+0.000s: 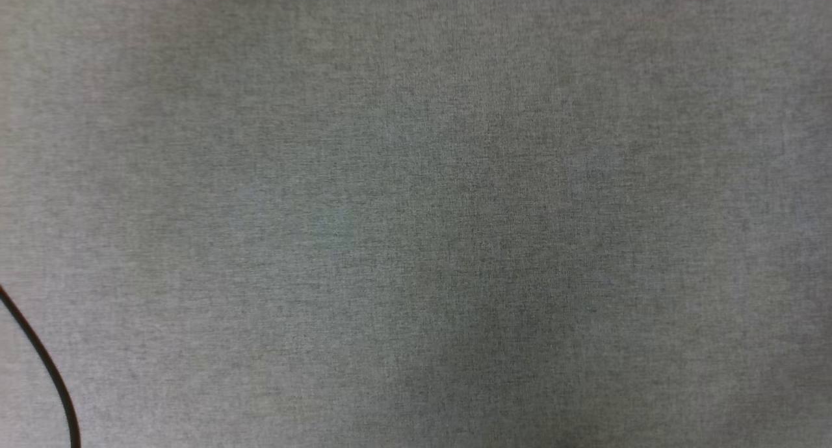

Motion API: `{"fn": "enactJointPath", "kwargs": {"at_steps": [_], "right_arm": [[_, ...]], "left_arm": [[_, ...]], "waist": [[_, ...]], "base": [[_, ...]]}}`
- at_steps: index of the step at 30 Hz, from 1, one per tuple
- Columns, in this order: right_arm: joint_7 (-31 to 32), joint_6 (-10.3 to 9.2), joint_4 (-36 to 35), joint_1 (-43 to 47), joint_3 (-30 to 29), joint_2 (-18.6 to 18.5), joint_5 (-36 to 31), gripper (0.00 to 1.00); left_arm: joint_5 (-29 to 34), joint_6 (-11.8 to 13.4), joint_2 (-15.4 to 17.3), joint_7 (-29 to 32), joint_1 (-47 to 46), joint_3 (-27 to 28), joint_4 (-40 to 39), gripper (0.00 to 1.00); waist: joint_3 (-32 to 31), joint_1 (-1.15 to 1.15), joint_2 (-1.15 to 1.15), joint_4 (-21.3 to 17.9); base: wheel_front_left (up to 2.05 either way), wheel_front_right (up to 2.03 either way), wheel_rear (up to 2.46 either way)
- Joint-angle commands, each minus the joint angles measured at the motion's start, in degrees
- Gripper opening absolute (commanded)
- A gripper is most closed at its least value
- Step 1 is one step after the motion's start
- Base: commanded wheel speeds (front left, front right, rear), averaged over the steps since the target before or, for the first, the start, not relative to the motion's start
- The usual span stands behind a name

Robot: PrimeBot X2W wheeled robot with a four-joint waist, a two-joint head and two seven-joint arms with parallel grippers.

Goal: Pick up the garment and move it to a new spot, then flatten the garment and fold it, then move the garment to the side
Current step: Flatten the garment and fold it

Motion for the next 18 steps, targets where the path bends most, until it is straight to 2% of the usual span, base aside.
{"fn": "enactJointPath", "kwargs": {"at_steps": [1, 9, 18], "right_arm": [[-1.30, -0.04, 2.21, -1.55, 0.60, 1.13, -0.52, 0.00], [-4.88, -0.04, 8.37, -0.94, 5.78, 2.37, 0.74, 0.00], [-9.30, -0.05, 13.22, 7.23, 13.65, 4.86, 6.70, 0.00]], "left_arm": [[0.49, -0.60, -0.56, -1.06, -1.74, -0.59, 2.35, 0.00], [-0.17, -1.75, -1.77, -3.96, -0.13, -2.90, 9.46, 0.00], [-2.68, -2.15, -1.24, -5.73, 11.26, -4.76, 12.91, 0.00]], "waist": [[1.20, -0.01, 0.00, -0.32], [2.50, -0.01, 0.00, -0.28], [0.56, -0.01, 0.00, -0.86]], "base": [[0.00, 0.00, 0.00], [0.00, 0.00, 0.00], [0.00, 0.00, 0.00]]}}
